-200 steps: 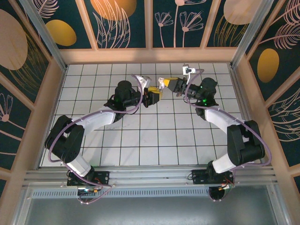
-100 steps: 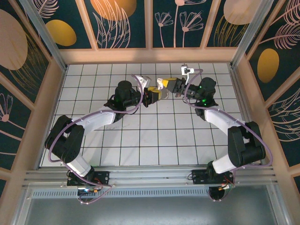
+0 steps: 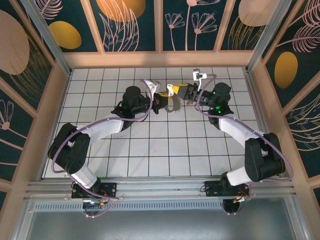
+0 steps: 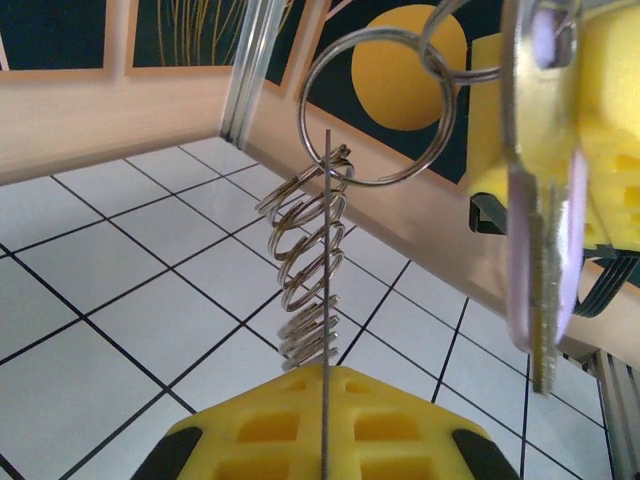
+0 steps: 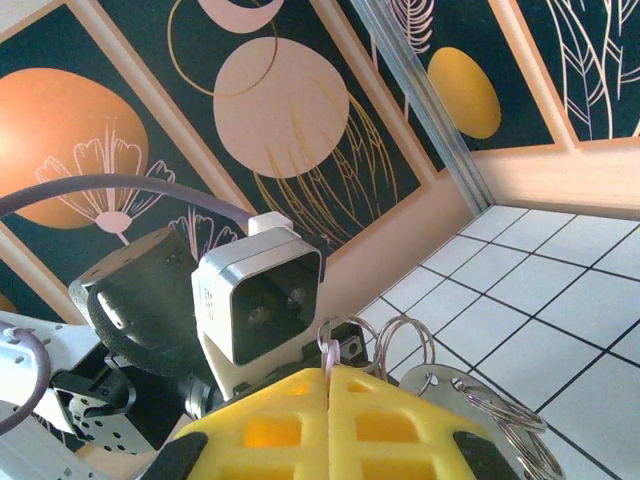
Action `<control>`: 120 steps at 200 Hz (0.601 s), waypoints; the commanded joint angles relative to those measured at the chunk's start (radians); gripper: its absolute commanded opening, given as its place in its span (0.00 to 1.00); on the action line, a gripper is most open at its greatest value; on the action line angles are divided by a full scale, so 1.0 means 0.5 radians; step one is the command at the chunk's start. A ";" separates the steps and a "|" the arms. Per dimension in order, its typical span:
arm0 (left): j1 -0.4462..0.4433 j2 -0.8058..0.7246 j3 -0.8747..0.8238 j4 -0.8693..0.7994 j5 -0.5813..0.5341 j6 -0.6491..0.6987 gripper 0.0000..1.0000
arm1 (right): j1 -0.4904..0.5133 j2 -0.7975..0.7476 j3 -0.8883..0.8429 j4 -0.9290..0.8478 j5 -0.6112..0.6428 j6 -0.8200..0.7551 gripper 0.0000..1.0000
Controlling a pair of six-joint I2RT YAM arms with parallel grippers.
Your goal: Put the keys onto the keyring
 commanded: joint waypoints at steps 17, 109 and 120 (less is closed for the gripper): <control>-0.007 -0.065 -0.079 0.202 -0.116 -0.073 0.00 | 0.012 -0.140 -0.095 0.053 -0.011 -0.071 0.00; -0.007 -0.118 -0.159 0.339 -0.140 -0.119 0.00 | 0.057 -0.085 -0.277 0.129 -0.059 -0.079 0.00; -0.006 -0.119 -0.164 0.343 -0.138 -0.117 0.00 | 0.069 -0.074 -0.282 0.120 -0.059 -0.096 0.00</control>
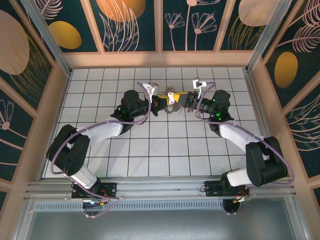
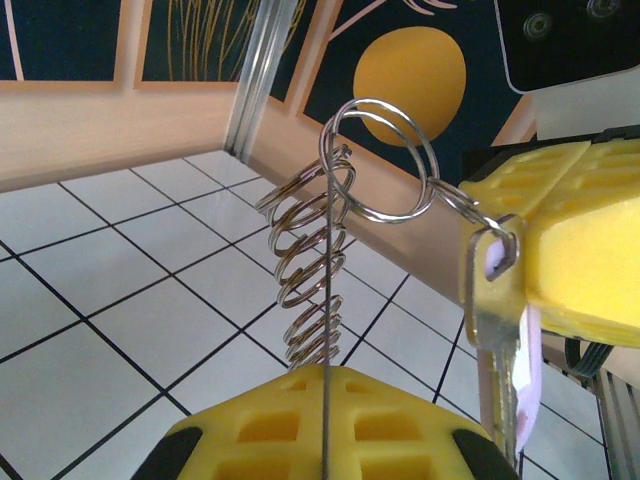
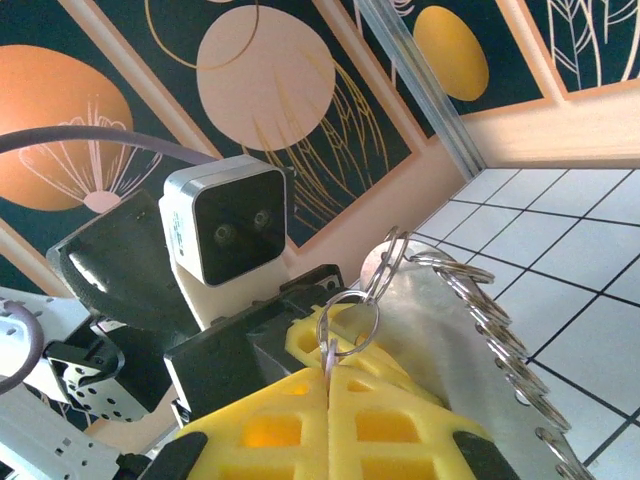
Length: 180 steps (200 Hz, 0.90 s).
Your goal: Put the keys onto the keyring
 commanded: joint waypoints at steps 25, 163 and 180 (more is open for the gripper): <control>0.006 -0.069 -0.010 0.148 -0.059 -0.045 0.00 | 0.054 0.029 -0.036 0.089 -0.054 -0.085 0.00; 0.007 -0.060 -0.014 0.163 -0.006 -0.036 0.00 | -0.068 -0.139 -0.053 0.109 0.173 0.022 0.40; 0.007 -0.057 -0.015 0.171 0.012 -0.038 0.00 | -0.065 -0.076 -0.009 0.168 0.168 0.084 0.40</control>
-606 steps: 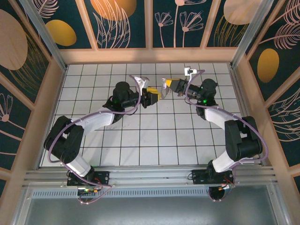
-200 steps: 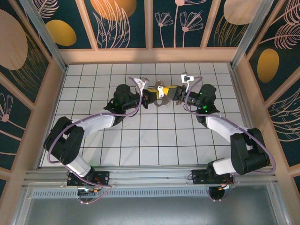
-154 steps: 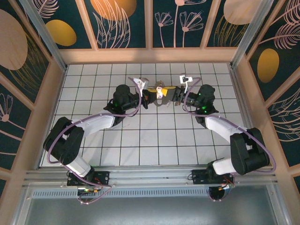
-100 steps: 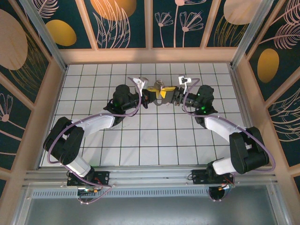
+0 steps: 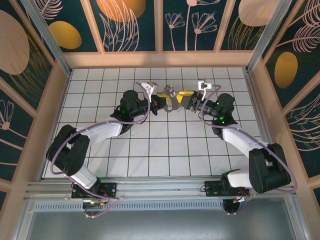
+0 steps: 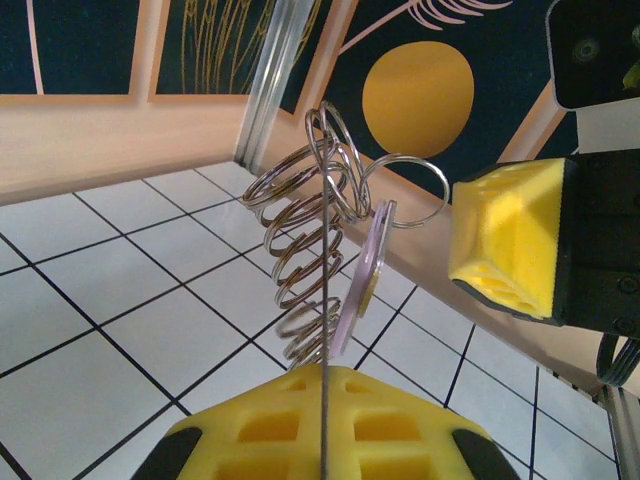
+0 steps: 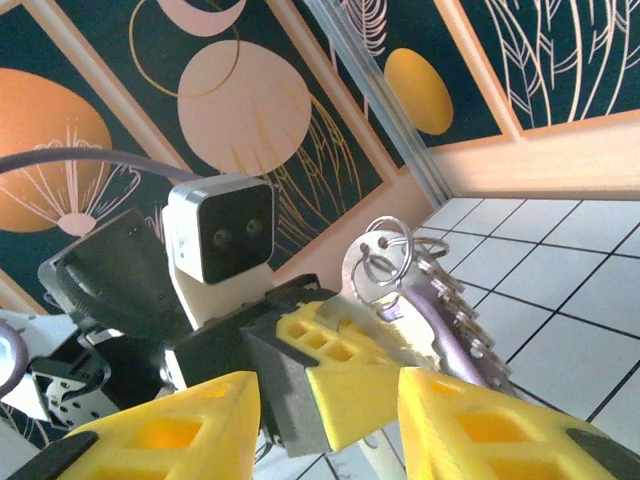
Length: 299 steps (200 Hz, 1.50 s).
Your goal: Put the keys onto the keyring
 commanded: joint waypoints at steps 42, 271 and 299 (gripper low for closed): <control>0.005 -0.042 -0.002 0.134 0.071 -0.023 0.00 | -0.005 0.179 0.207 0.220 0.007 0.154 0.40; 0.005 -0.022 0.020 0.113 0.097 -0.020 0.00 | 0.109 0.301 0.410 0.196 -0.100 0.127 0.30; 0.004 -0.022 0.022 0.113 0.098 -0.019 0.00 | 0.118 0.343 0.437 0.198 -0.100 0.130 0.29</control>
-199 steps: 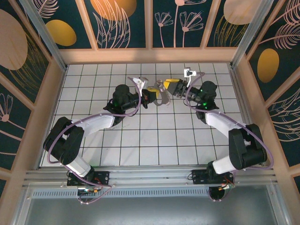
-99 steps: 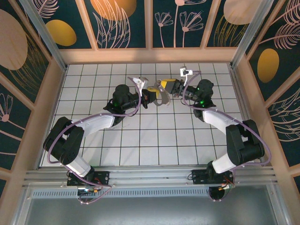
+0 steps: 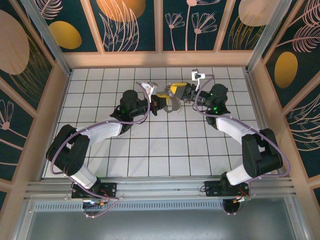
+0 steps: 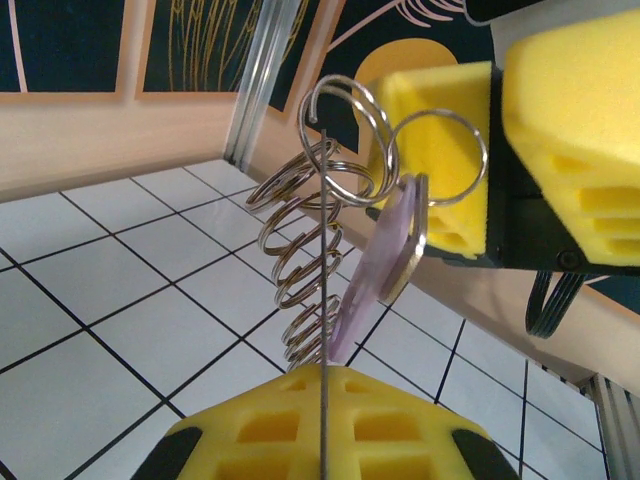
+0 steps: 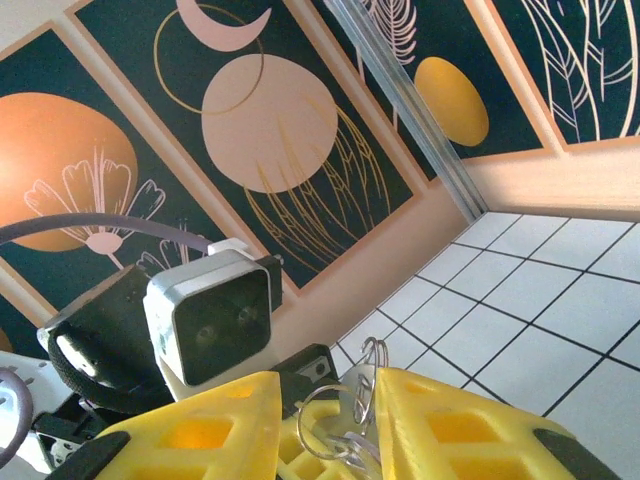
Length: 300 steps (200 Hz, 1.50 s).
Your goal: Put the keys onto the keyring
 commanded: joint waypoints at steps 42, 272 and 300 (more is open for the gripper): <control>-0.001 -0.020 0.024 0.108 0.051 -0.016 0.00 | 0.039 0.070 0.137 0.086 -0.066 0.013 0.29; 0.000 -0.002 0.041 0.084 0.048 -0.012 0.00 | 0.131 -0.324 -0.128 -0.418 0.455 -0.061 0.39; -0.001 0.001 0.039 0.084 0.049 -0.016 0.00 | 0.136 -0.293 -0.119 -0.368 0.419 -0.024 0.39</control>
